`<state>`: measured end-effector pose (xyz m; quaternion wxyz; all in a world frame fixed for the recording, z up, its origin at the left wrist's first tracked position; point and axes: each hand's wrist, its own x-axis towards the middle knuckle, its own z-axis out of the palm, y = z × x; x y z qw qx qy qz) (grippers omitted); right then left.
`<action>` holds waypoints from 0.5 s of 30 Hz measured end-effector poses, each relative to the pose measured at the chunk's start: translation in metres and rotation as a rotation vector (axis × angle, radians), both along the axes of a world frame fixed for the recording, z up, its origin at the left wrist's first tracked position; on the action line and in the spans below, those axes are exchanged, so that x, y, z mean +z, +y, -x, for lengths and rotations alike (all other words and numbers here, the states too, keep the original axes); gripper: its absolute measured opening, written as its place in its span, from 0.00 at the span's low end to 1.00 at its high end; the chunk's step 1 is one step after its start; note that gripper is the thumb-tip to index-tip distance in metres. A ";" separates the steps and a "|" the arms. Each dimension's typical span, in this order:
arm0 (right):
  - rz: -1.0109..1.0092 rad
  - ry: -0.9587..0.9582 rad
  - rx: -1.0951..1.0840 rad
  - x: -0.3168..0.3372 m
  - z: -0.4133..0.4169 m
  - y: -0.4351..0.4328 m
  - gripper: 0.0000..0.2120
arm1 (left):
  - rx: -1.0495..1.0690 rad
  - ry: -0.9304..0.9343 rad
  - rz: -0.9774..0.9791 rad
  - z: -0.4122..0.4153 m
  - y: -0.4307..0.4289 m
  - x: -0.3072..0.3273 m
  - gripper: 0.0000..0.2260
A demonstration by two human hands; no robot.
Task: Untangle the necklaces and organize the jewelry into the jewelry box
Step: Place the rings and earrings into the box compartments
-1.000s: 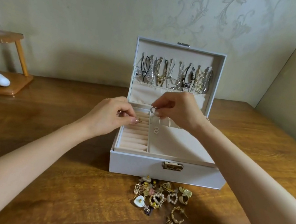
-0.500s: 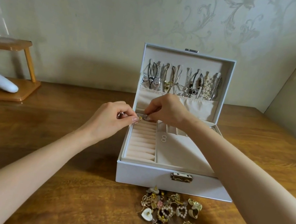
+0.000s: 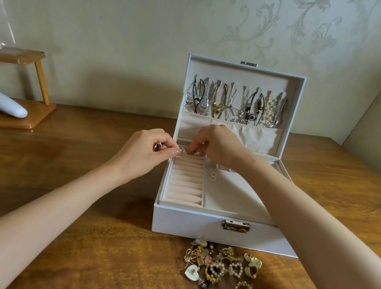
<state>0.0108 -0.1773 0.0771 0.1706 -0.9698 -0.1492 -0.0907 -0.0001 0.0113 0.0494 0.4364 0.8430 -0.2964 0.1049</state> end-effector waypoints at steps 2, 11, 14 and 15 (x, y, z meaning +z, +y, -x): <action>-0.038 -0.008 -0.039 0.001 0.003 -0.005 0.14 | 0.000 0.009 0.003 -0.001 0.000 0.000 0.03; 0.070 -0.032 -0.046 -0.002 0.003 -0.008 0.14 | -0.010 0.039 0.034 0.000 -0.001 0.000 0.03; 0.068 -0.026 -0.018 -0.004 0.002 -0.010 0.12 | -0.022 0.062 0.070 0.001 -0.002 0.000 0.03; 0.074 -0.045 -0.009 -0.002 0.004 -0.011 0.11 | -0.026 0.076 0.081 0.001 -0.002 -0.001 0.04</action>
